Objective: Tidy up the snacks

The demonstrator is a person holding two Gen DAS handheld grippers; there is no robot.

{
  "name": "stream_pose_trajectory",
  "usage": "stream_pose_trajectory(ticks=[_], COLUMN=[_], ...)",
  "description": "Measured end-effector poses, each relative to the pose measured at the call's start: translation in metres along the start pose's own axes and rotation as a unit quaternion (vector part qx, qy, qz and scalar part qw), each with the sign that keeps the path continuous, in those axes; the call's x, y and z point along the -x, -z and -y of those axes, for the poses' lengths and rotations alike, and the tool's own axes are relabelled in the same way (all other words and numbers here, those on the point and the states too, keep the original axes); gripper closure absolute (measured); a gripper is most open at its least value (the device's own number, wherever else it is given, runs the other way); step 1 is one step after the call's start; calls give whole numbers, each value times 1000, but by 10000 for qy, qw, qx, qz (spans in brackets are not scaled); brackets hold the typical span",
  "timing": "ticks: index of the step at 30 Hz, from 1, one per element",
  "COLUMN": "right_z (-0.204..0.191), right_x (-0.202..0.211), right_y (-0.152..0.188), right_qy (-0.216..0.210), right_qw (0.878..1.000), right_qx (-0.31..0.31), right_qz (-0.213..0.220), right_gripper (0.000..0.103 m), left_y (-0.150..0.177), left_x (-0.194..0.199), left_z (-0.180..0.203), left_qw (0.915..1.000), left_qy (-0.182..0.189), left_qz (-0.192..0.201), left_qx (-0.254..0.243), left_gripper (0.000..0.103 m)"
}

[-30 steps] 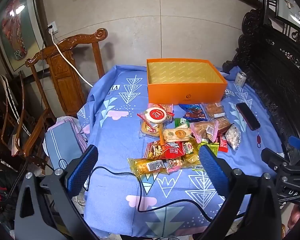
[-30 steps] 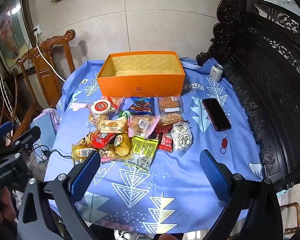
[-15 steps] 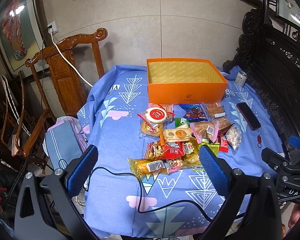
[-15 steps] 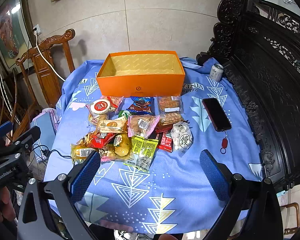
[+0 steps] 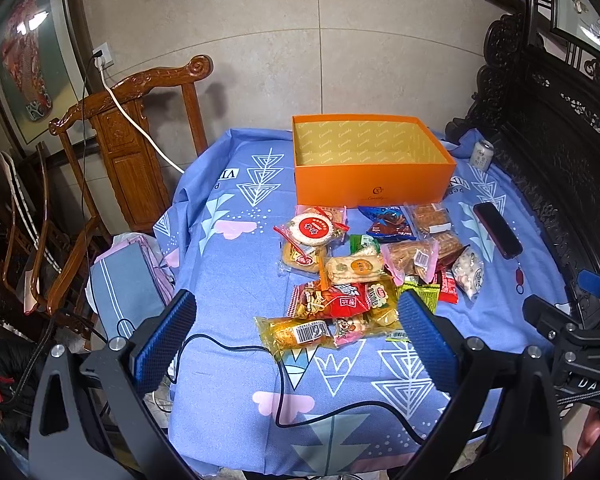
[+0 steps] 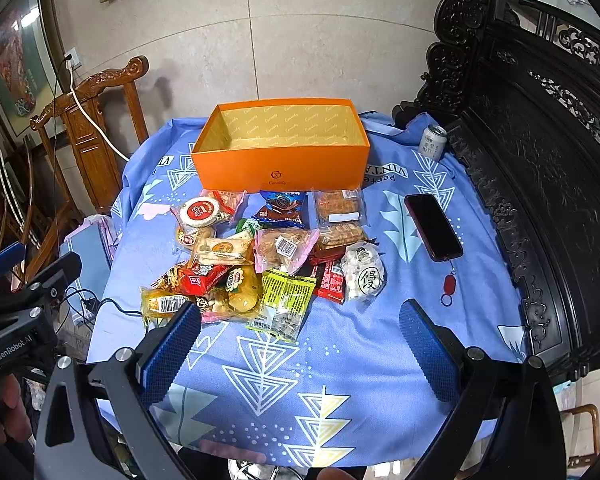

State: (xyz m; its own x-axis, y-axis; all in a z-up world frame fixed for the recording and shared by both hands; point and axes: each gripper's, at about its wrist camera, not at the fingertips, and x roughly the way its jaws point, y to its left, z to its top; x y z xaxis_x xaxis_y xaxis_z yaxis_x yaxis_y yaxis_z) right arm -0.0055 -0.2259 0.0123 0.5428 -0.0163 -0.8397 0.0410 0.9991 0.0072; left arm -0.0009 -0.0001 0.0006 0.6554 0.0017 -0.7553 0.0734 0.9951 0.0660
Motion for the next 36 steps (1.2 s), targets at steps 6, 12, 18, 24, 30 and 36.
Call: stream_pose_trajectory(ticks=[6, 12, 18, 24, 30, 36], right_z=[-1, -1, -2, -2, -1, -2], right_x=[-4, -5, -6, -7, -7, -7], right_y=[5, 5, 5, 6, 5, 4], right_qy=[-4, -4, 3, 3, 3, 3], right_qw=[10000, 10000, 10000, 10000, 10000, 10000], right_qx=[15, 15, 12, 19, 14, 15], right_qz=[-7, -16, -23, -30, -30, -41], right_gripper=[3, 3, 3, 3, 3, 3], left_y=[-1, -1, 0, 0, 0, 0], left_x=[0, -1, -4, -4, -4, -4], left_z=[-1, -1, -1, -1, -1, -1], left_qw=[10000, 10000, 10000, 10000, 10000, 10000], left_qy=[-10, -7, -3, -6, -7, -7], left_qz=[-5, -7, -13, -19, -20, -26], left_qx=[-2, -5, -12, -6, -13, -10], left_gripper=[4, 4, 4, 4, 4, 4])
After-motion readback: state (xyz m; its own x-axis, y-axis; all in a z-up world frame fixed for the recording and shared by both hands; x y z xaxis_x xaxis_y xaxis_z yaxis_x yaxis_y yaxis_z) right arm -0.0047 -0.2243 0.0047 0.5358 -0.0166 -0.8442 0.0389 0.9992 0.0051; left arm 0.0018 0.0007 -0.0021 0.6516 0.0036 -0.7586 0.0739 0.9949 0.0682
